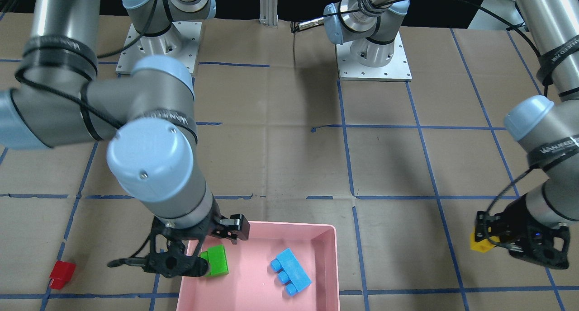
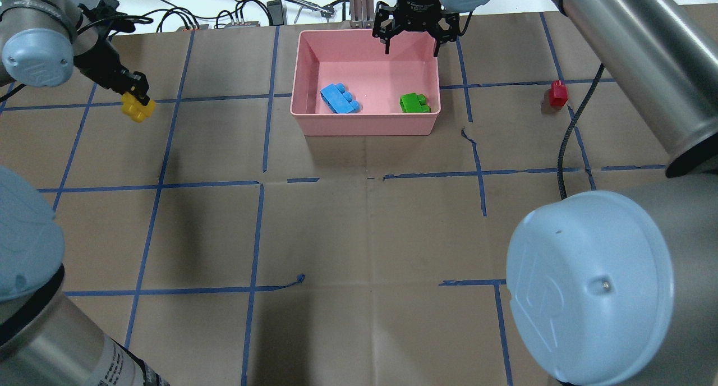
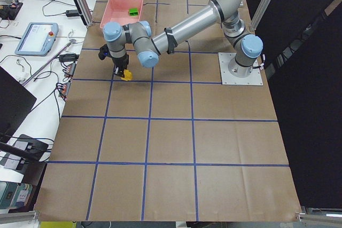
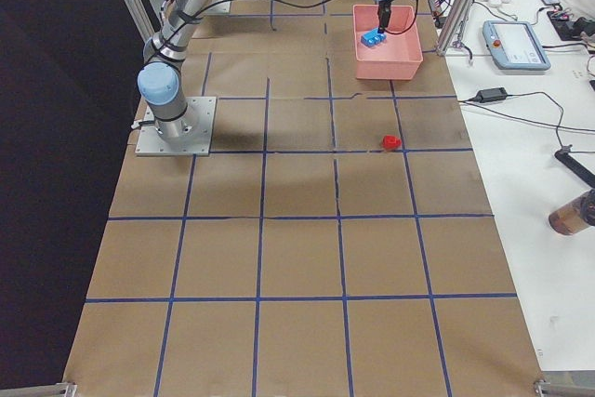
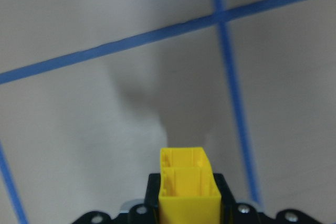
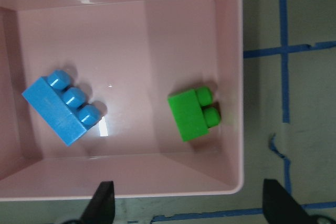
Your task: Put all blocks into box
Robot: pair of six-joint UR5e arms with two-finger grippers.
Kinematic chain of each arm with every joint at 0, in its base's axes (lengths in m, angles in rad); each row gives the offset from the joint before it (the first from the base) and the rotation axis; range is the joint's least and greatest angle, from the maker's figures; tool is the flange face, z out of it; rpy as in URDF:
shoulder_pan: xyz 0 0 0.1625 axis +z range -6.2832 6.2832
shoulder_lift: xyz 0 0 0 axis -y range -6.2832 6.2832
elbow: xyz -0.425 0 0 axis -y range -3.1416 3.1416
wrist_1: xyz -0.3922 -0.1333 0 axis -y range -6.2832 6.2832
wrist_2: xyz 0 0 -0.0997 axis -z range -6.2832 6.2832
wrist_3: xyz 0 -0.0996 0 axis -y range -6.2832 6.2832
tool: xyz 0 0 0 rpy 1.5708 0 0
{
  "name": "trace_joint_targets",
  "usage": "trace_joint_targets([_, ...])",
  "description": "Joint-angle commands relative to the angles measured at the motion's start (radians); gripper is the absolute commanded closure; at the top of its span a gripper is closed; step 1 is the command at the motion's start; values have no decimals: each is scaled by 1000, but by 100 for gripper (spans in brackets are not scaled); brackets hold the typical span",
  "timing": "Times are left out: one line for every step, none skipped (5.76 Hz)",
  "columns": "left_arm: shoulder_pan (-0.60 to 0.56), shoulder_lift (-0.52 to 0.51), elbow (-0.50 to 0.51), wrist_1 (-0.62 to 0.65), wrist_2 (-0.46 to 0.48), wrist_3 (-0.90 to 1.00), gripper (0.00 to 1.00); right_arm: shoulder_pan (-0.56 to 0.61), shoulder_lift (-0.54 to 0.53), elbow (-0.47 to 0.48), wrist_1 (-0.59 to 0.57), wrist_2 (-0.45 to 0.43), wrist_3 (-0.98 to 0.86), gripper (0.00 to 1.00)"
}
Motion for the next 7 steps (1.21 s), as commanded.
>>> trace_joint_targets([-199,-2,107,-19,-13,-307,99,-148,-42,8,41,-2,-198,0])
trace_joint_targets([-286,-24,170,-17,-27,-487,99,-220,-38,9,39,-7,-339,0])
trace_joint_targets([-395,-73,204,-3,-15,-609,99,-288,-13,14,24,-8,-466,0])
trace_joint_targets([-452,-142,212,82,-11,-631,99,-354,34,12,15,-10,-496,0])
trace_joint_targets([-465,-197,212,122,-14,-616,69,-392,86,9,13,-7,-497,0])
trace_joint_targets([-470,-200,203,109,-13,-616,6,-400,125,9,10,-49,-486,0])
trace_joint_targets([-473,-174,198,66,-13,-618,1,-404,169,12,-64,-85,-466,0])
